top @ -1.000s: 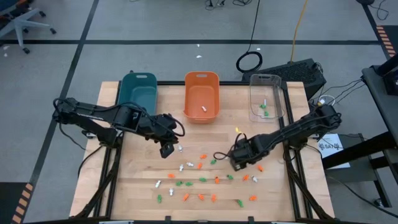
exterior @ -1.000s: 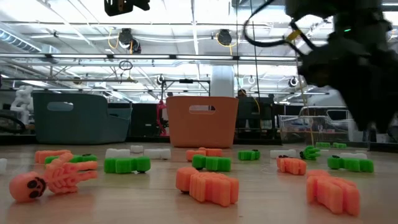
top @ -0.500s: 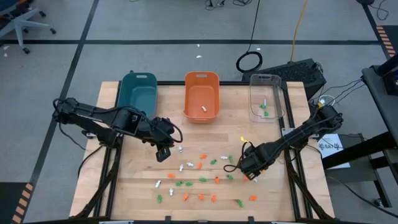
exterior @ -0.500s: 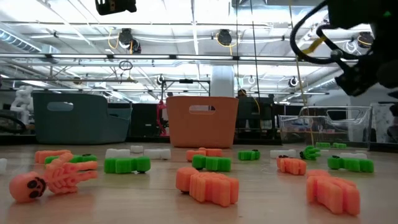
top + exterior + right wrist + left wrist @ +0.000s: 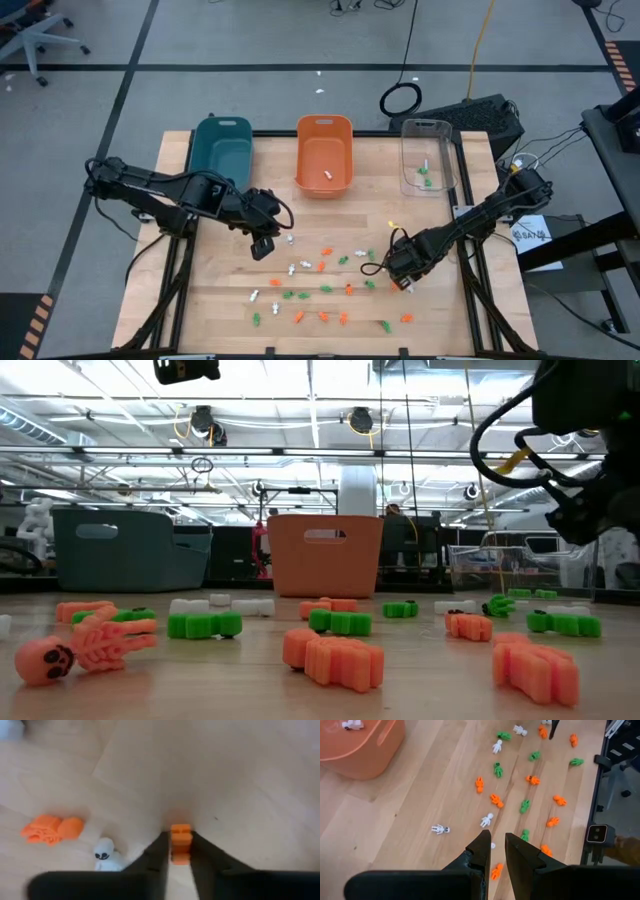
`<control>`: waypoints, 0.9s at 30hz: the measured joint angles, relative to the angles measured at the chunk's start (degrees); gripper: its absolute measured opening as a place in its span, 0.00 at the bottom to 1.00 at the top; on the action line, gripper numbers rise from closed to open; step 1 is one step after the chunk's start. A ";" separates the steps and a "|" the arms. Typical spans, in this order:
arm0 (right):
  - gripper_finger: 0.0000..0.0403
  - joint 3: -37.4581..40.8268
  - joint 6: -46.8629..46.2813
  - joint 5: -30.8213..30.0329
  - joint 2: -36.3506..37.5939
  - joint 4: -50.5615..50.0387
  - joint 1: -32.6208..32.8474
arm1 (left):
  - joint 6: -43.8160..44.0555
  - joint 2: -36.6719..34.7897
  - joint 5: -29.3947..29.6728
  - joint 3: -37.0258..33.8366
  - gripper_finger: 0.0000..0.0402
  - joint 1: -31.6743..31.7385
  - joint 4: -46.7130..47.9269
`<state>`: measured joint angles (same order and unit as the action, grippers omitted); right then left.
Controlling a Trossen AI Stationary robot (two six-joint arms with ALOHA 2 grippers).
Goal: Sort Halloween decoration
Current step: Put the orange skeleton toy into the blue bin
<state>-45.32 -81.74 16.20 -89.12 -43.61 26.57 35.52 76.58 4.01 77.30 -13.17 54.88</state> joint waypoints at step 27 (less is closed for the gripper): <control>0.02 -21.07 25.09 -25.04 17.46 21.96 -21.11 | -1.44 -0.63 2.45 0.00 0.14 8.61 -23.68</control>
<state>-66.39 -56.65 -8.84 -71.66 -21.65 5.46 34.08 75.94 6.46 77.30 -4.56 31.20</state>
